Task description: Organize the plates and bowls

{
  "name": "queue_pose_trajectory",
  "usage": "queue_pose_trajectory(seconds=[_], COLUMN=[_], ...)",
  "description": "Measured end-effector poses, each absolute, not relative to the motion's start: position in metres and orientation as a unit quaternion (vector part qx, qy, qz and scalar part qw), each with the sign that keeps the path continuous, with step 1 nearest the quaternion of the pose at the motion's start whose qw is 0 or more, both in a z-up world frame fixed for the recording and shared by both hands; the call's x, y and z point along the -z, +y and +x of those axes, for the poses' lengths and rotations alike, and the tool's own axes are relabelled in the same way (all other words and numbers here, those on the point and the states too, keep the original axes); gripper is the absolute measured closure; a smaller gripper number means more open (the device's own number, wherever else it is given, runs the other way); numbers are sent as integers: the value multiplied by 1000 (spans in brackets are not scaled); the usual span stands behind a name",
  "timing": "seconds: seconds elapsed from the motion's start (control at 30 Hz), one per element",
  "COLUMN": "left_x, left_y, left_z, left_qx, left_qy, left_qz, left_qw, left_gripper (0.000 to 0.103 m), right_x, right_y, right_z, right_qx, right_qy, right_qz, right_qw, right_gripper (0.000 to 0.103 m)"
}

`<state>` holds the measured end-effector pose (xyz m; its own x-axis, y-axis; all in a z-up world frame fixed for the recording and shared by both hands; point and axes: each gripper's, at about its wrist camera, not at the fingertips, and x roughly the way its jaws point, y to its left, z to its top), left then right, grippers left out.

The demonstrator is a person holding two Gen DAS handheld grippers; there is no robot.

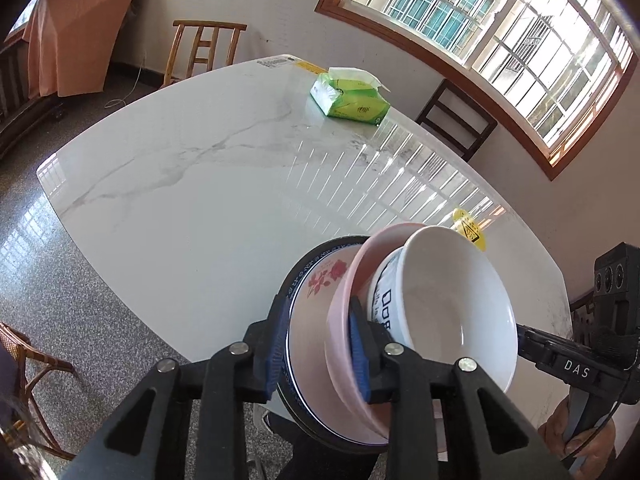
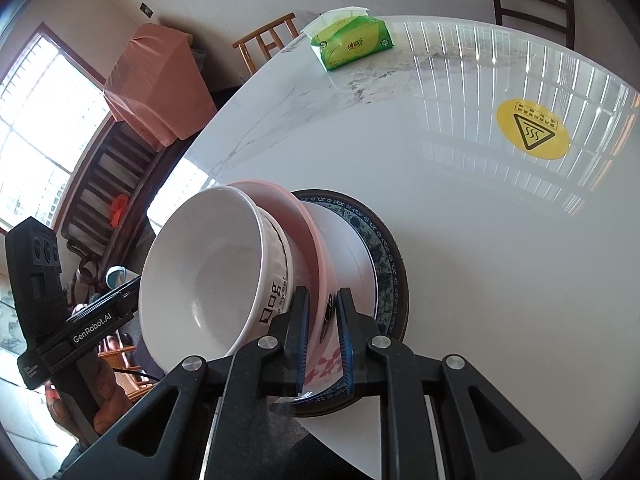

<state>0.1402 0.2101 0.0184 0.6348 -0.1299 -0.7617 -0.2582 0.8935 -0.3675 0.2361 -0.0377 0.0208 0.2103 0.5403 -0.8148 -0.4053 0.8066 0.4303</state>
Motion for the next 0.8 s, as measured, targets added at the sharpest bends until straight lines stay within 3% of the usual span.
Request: queue_pose_trajectory(seconds=[0.1,0.2,0.3,0.4,0.5,0.67,0.73,0.8], left_x=[-12,-8,-7,-6,-2,3,3,-3], left_y=[216,216,209,200,199,195,193,190], left_z=[131,120,109,100,94,72,64,58], left_qx=[-42,-35,-58,-75,-84,-109,-102,-78], left_qy=[386,339,300,258,237,175,138,103], left_qz=[-232,-229,-196,-161,-161,-164,-152,-142], left_qw=[892,912,932,950,954,965,973,981], left_gripper=[57,56,47,42,40,40,40,40], right_x=[-21,-22,-28,-38,-43,-41,-39,-34], right_y=[-41,-49,-58,-62,-66,-68,-66,-62], right_z=[232,229,222,204,181,137,127,123], right_qx=[-300,-297,-297,-286,-279,-268,-262,-267], right_qy=[521,489,448,395,345,276,255,250], right_qz=[59,71,88,77,74,70,63,53], right_qw=[797,817,839,870,893,921,929,929], right_gripper=[76,67,54,51,40,35,16,14])
